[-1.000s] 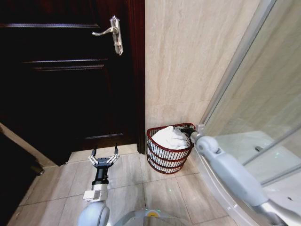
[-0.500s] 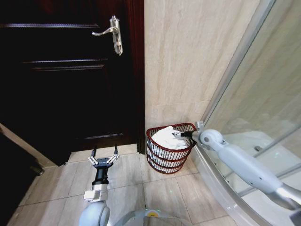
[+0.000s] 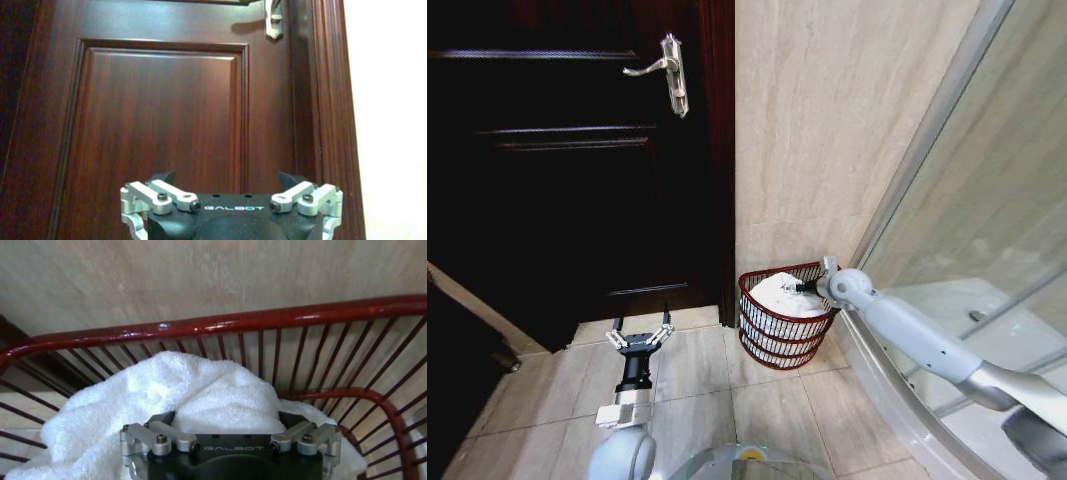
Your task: Discard the used towel into the hamper.
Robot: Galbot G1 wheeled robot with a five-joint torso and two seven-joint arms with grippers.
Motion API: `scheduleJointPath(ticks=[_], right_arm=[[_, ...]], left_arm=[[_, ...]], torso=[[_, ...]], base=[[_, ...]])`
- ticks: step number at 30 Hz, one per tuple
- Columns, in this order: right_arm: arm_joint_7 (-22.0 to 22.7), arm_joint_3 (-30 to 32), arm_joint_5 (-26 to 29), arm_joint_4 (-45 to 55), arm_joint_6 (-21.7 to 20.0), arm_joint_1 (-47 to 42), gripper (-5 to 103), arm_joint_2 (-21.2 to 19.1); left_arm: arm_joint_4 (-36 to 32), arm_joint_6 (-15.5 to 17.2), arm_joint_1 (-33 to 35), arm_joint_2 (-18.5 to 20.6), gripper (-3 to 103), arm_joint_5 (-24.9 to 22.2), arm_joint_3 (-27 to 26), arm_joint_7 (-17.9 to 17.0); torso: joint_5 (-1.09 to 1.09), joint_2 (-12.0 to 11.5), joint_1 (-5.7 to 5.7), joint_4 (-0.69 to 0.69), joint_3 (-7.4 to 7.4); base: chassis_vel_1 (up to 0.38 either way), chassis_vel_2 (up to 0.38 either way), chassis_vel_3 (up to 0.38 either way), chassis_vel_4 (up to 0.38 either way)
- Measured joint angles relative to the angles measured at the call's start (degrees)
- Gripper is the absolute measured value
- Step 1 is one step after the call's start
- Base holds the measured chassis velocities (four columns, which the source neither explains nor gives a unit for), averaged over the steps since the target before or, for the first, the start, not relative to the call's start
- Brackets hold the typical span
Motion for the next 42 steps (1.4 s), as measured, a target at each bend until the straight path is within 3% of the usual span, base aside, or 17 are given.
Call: scheduleJointPath(ticks=[9,14,17,18,20,23,24,25,27,28,31,32,35,42], right_arm=[[0.8,1.7,0.5,-2.0,0.2,-1.2,100,2.0],[4.3,6.2,2.0,3.8,1.1,-3.2,100,1.0],[5.7,9.1,1.9,8.4,2.8,-4.6,100,-0.5],[6.0,10.2,0.6,11.2,5.2,-5.8,100,-1.6],[7.1,11.9,-4.5,16.3,10.0,-8.4,100,-3.4],[7.6,12.7,-9.3,19.1,12.8,-10.4,100,-4.2],[7.6,14.0,-17.4,22.1,16.8,-13.6,100,-4.7],[7.6,14.0,-17.4,22.1,16.8,-13.6,100,-4.7],[6.7,17.4,-28.5,25.5,23.3,-19.5,100,-4.6],[6.7,17.4,-28.5,25.5,23.3,-19.5,100,-4.6],[5.2,22.8,-39.3,28.9,30.5,-29.3,100,-2.5],[5.2,22.8,-39.3,28.9,30.5,-29.3,100,-2.5],[2.5,29.1,-48.5,31.7,34.4,-39.5,100,0.2],[-1.3,37.5,-59.3,34.5,36.4,-51.6,100,6.9]], left_arm=[[-0.5,0.0,0.0,0.4,100,-1.6,-1.5,0.6],[-0.6,0.2,0.0,0.3,100,-1.8,-1.6,0.6],[-0.7,0.4,-0.2,0.3,100,-1.9,-1.5,0.6],[-0.7,0.6,-0.4,0.3,100,-2.0,-1.4,0.6],[-0.5,0.9,-0.7,0.3,100,-2.1,-1.1,0.7],[-0.4,1.2,-0.9,0.2,100,-2.1,-0.8,0.7],[-0.2,1.3,-1.2,0.1,100,-2.2,-0.5,0.7],[-0.2,1.3,-1.2,0.1,100,-2.2,-0.5,0.7],[-0.2,1.6,-1.4,0.1,100,-2.4,-0.5,0.7],[-0.2,1.6,-1.4,0.1,100,-2.4,-0.5,0.7],[-0.7,2.3,-1.4,0.1,100,-3.2,-1.1,1.2],[-0.7,2.3,-1.4,0.1,100,-3.2,-1.1,1.2],[-0.9,2.7,-0.8,-0.1,100,-3.8,-1.6,1.8],[-0.6,3.3,-0.5,-0.6,100,-4.8,-1.7,1.8]], torso=[[0.01,0.0,0.0,0.0,0.0],[0.03,0.0,0.0,0.01,0.01],[0.01,0.0,0.0,0.02,0.01],[0.01,0.0,0.0,0.02,0.01],[0.02,0.0,0.0,0.0,0.0],[0.01,0.0,0.0,0.0,0.0],[0.02,0.0,0.0,0.0,0.01],[0.02,0.0,0.0,0.0,0.01],[0.01,0.0,0.0,0.01,0.0],[0.01,0.0,0.0,0.01,0.0],[0.04,0.0,0.0,0.0,0.0],[0.04,0.0,0.0,0.0,0.0],[0.02,0.0,0.0,0.01,0.0],[0.01,0.0,0.0,-0.01,0.0]], base=[[0.0,0.0,0.0,0.0],[0.0,0.0,0.0,0.0],[0.0,0.0,0.0,0.0],[0.0,0.0,0.0,0.0],[0.0,0.0,0.0,0.0],[0.0,0.0,0.0,0.0],[0.0,0.0,0.0,0.0],[0.0,0.0,0.0,0.0],[0.0,0.0,0.0,0.0],[0.0,0.0,0.0,0.0],[0.0,0.0,0.0,0.0],[0.0,0.0,0.0,0.0],[0.0,0.0,0.0,0.0],[0.0,0.0,0.0,0.0]])
